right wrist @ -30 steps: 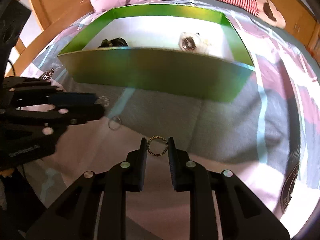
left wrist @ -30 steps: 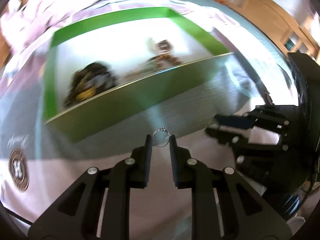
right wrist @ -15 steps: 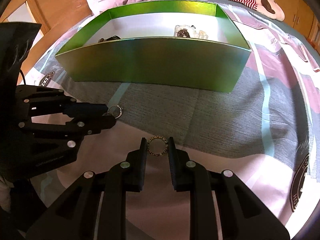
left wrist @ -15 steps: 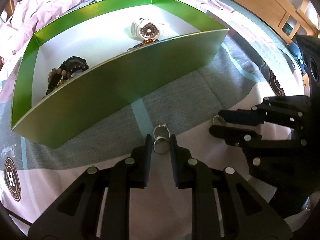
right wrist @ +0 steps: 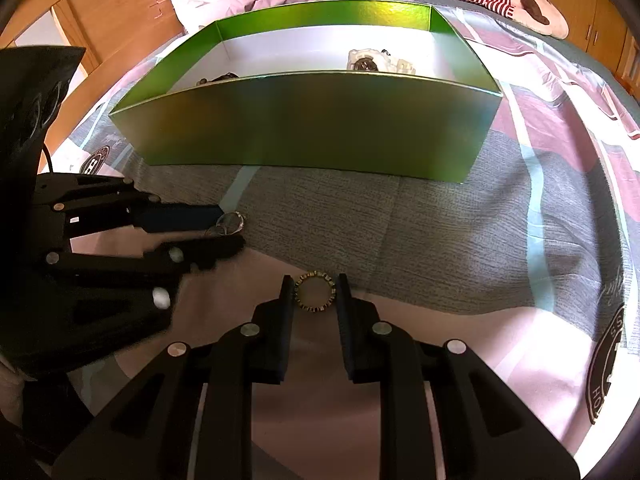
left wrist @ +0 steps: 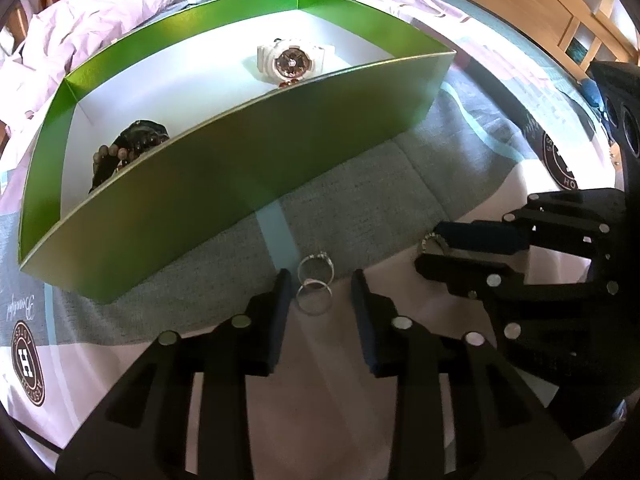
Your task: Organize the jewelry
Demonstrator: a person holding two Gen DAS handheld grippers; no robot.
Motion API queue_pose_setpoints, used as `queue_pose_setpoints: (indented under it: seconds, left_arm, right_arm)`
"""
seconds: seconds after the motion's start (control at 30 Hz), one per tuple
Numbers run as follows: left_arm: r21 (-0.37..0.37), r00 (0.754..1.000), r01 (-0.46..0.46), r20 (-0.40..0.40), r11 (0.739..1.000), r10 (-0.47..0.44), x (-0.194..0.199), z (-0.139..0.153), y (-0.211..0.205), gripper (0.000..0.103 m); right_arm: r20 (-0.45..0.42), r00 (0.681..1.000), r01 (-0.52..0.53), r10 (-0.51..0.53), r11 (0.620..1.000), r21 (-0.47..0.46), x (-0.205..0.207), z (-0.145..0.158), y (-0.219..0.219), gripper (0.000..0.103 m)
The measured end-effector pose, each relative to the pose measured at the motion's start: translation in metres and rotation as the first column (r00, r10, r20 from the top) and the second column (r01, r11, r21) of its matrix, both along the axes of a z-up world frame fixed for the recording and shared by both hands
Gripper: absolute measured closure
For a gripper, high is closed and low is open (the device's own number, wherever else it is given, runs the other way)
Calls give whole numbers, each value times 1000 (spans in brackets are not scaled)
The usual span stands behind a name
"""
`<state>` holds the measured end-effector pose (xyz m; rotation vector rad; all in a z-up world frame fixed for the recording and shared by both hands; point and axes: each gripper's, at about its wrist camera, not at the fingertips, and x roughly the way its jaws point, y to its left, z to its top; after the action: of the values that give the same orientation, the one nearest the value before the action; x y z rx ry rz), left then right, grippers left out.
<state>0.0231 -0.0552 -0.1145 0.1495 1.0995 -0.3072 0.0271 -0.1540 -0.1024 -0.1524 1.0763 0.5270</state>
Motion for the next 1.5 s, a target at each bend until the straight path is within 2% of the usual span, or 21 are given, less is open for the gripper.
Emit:
queue_pose_setpoints:
  seconds: [0.37,0.53,0.7,0.83,0.93,1.1,1.13,1.2,1.27,1.37,1.43,1.5]
  left_arm:
    - [9,1000,-27,13,1000,27,-4,7,8,86]
    - [-26,998,-61,28,998,62,-4,21,22,86]
    - [-103,995,-66,74,993,74,-11,57,31,86]
    - [-154,985,-61,152,986,85,1,104,40,86]
    - [-98,973,-103,196,990,121,31,120,47,85]
    - [-56,962,-210,165,976,216,67,96,66,85]
    - [-49,959,-232,156,972,237,70,89,69,85]
    - [-36,953,-267,137,963,269,73,80,74,85]
    - [-25,947,-287,141,958,287,73,77,75,82]
    - [-45,935,-315,157,948,318,72,82,78,56]
    - [-49,930,-324,169,945,327,70,87,78,51]
    - [-36,924,-335,182,942,336,68,90,77,41]
  right_arm:
    - [8,1000,-2,2,1000,-10,-1,3,4,82]
    - [52,999,-10,10,1000,-5,-3,21,7,82]
    - [113,993,-25,19,998,50,1,59,6,82]
    - [189,982,-29,17,998,58,24,92,15,82]
    - [199,980,-24,13,998,55,54,97,27,82]
    - [164,986,16,-13,1000,-23,95,68,47,81]
    - [164,986,26,-20,999,-36,100,65,49,76]
    - [164,985,58,-51,997,-42,106,60,48,41]
    - [162,984,82,-78,997,-14,108,60,45,31]
    - [163,982,101,-98,995,-12,109,64,43,22]
    - [185,977,110,-104,994,-25,105,69,42,17]
    - [201,972,131,-119,990,-50,102,73,41,11]
